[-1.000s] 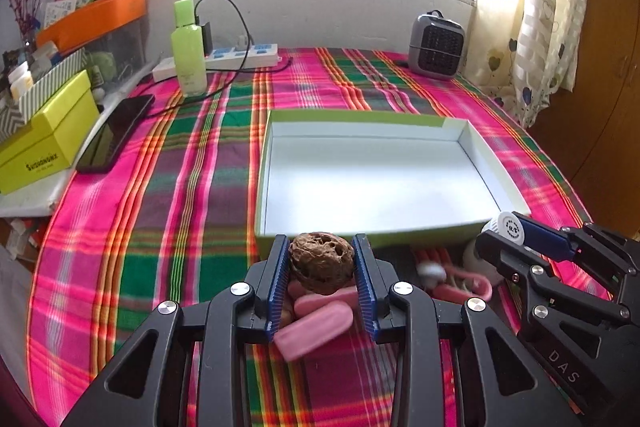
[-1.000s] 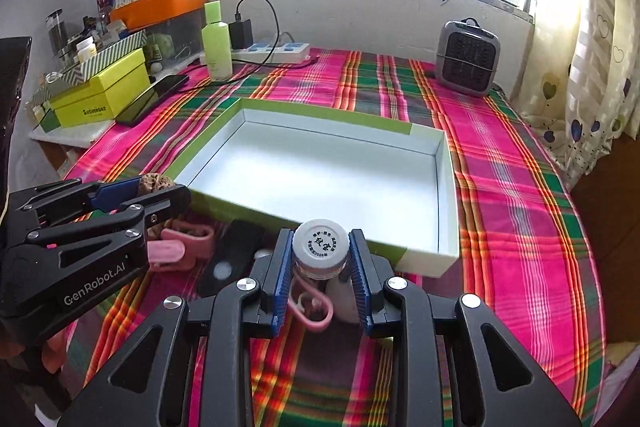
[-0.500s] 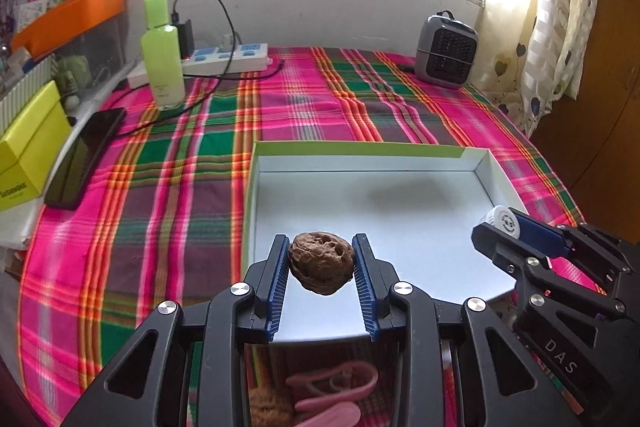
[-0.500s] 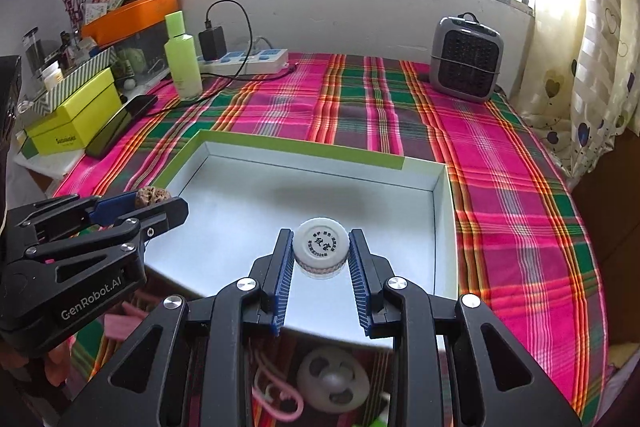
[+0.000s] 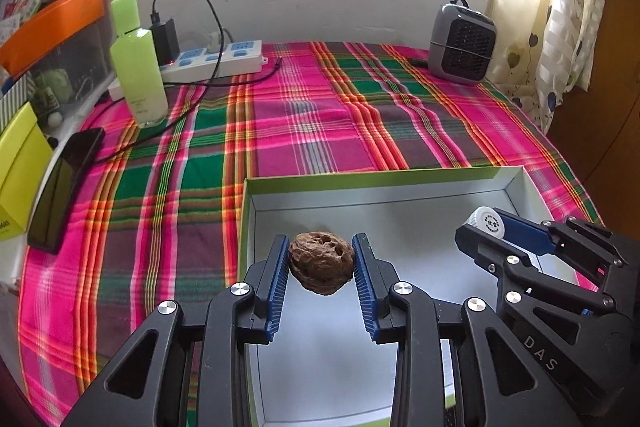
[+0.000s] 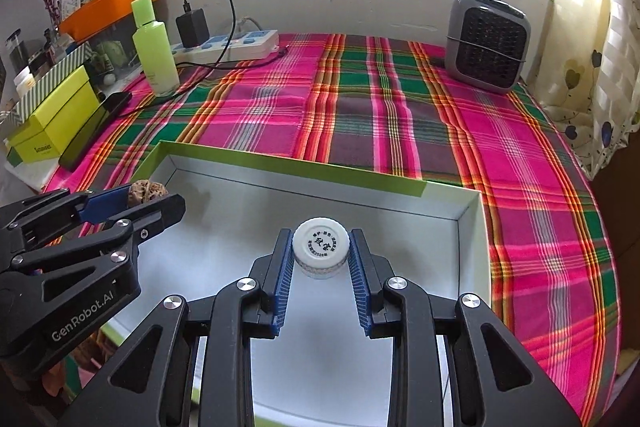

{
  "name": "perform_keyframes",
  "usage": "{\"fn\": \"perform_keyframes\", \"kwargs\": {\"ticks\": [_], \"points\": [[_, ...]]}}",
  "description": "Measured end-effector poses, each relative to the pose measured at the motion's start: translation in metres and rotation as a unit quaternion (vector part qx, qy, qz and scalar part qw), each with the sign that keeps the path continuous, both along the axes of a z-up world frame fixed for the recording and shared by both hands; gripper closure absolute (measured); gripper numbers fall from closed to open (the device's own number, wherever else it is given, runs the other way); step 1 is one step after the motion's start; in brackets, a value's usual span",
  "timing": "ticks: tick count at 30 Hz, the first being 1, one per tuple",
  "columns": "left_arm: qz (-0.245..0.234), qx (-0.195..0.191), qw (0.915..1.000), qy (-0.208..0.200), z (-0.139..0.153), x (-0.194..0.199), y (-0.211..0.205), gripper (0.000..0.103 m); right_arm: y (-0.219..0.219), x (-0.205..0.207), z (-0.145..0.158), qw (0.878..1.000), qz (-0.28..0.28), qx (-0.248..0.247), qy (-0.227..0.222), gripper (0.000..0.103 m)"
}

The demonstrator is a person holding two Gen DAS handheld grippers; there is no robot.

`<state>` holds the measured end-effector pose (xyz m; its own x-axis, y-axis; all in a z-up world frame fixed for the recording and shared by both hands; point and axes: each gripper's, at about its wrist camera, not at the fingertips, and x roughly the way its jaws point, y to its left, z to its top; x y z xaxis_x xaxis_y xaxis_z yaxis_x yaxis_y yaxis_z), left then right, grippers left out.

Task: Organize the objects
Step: 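Carry the walnut with left tool into the box while right tool carries the jar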

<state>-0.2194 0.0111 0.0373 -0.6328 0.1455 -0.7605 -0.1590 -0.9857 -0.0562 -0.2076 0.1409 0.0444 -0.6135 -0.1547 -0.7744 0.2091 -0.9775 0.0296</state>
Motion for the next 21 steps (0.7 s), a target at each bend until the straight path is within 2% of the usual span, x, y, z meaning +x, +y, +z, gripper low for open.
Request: {"fn": "perform_keyframes", "kwargs": {"ticks": [21], "points": [[-0.007, -0.019, 0.9994, -0.027, -0.016, -0.024, 0.009, 0.073, -0.004, -0.026, -0.016, 0.999, -0.010, 0.014, -0.029, 0.074]]}}
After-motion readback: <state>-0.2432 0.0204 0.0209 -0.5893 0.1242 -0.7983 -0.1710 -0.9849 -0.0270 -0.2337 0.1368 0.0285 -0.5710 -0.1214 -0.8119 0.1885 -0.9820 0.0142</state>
